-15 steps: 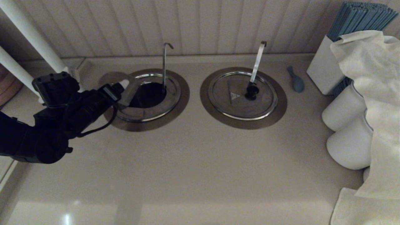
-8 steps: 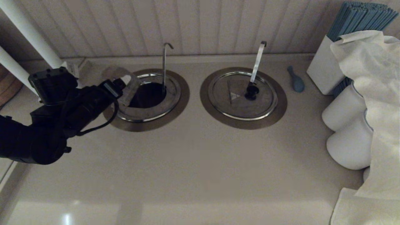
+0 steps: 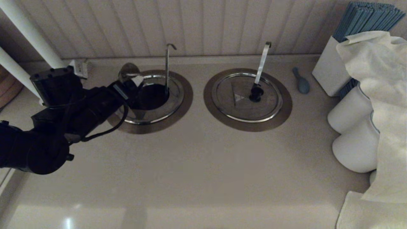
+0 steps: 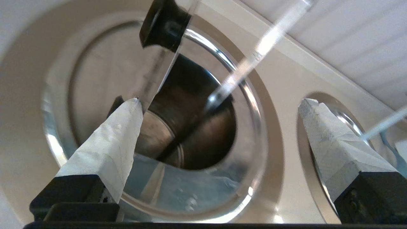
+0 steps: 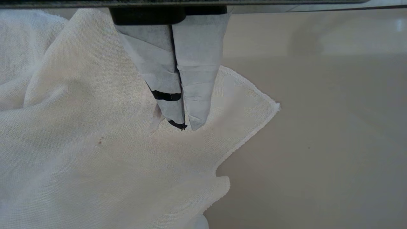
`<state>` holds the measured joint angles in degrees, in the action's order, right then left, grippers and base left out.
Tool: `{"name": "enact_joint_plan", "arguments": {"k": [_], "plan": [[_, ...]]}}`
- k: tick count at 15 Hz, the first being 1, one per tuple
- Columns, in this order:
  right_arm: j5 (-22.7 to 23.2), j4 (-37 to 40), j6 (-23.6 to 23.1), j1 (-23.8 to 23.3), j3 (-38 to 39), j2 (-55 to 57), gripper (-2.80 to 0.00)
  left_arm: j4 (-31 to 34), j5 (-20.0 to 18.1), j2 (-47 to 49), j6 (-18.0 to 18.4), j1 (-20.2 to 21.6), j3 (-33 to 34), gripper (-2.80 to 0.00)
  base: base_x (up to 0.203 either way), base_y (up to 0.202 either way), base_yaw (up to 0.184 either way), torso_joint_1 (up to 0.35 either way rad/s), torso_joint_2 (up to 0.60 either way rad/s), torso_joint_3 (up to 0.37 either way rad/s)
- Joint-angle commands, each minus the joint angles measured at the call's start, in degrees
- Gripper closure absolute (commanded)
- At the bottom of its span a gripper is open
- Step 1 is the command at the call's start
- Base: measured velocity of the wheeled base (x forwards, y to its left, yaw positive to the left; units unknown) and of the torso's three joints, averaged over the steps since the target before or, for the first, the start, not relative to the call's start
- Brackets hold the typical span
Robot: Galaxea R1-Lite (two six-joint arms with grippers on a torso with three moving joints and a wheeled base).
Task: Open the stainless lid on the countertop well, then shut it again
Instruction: Close the lid
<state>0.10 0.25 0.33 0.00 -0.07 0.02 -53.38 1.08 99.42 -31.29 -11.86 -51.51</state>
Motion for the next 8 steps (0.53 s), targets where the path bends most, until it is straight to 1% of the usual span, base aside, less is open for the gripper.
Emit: {"name": "enact_joint_plan", "arguments": {"k": [1,8], "plan": [[0.1,0.0,0.0,0.0,0.0,0.0,0.0,-0.3,-0.2,-1.3,-0.1,-1.7,1.1,-2.8,0.0,0.0,0.0,0.0,0.0,0.0],[0.1,0.0,0.0,0.0,0.0,0.0,0.0,-0.2,-1.1,-2.1,0.2,-2.3,2.7,-2.8,0.0,0.0,0.0,0.0,0.0,0.0]]}}
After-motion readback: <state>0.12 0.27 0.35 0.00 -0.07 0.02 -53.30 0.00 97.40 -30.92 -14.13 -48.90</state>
